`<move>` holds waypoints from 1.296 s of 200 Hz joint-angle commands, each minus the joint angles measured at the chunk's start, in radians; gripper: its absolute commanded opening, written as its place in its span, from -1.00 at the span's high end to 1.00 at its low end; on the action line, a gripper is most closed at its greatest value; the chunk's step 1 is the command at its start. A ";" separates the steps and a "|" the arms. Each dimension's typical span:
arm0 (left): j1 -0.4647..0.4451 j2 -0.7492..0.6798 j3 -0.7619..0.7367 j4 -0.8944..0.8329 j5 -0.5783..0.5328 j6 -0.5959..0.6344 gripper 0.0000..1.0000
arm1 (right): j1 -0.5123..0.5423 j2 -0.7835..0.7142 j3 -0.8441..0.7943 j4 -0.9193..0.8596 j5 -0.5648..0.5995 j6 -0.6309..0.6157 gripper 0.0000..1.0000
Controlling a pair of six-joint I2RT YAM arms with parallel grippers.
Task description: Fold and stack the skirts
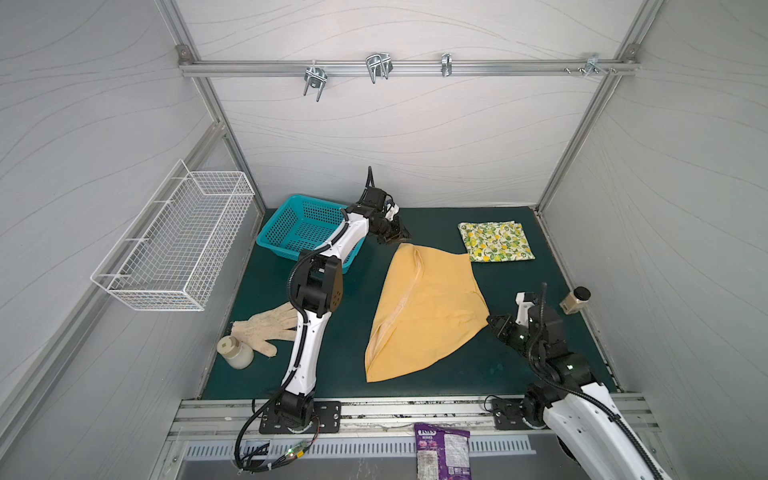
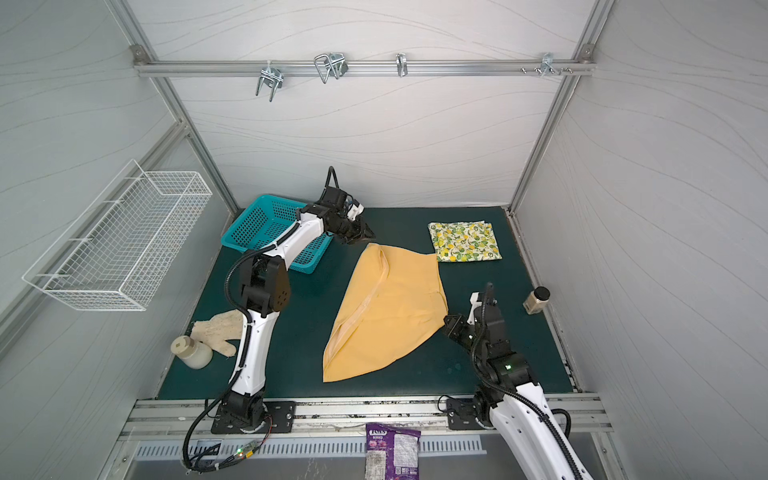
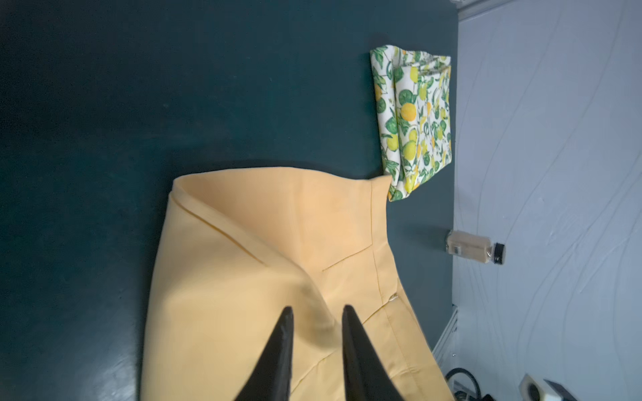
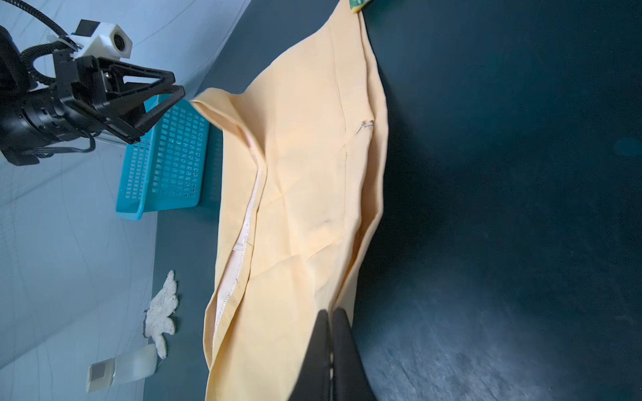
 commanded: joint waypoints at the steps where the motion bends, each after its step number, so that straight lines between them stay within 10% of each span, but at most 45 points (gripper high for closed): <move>1: 0.002 0.004 0.061 -0.032 -0.088 -0.022 0.34 | 0.000 -0.005 -0.009 -0.041 -0.007 0.027 1.00; 84: -0.091 -0.531 -0.605 0.301 -0.146 -0.224 -0.51 | 0.001 0.137 0.021 0.066 -0.037 -0.004 0.94; 133: -0.209 -0.754 -0.985 0.580 -0.171 -0.437 -0.98 | -0.001 0.167 0.170 0.040 0.023 -0.099 -0.36; 171: -0.304 -0.698 -1.036 0.706 -0.220 -0.554 -0.98 | 0.000 0.307 0.260 0.113 0.013 -0.153 -0.87; 259: -0.377 -0.396 -1.027 1.036 -0.302 -0.846 -0.98 | 0.001 0.627 0.140 0.435 -0.123 -0.158 -0.98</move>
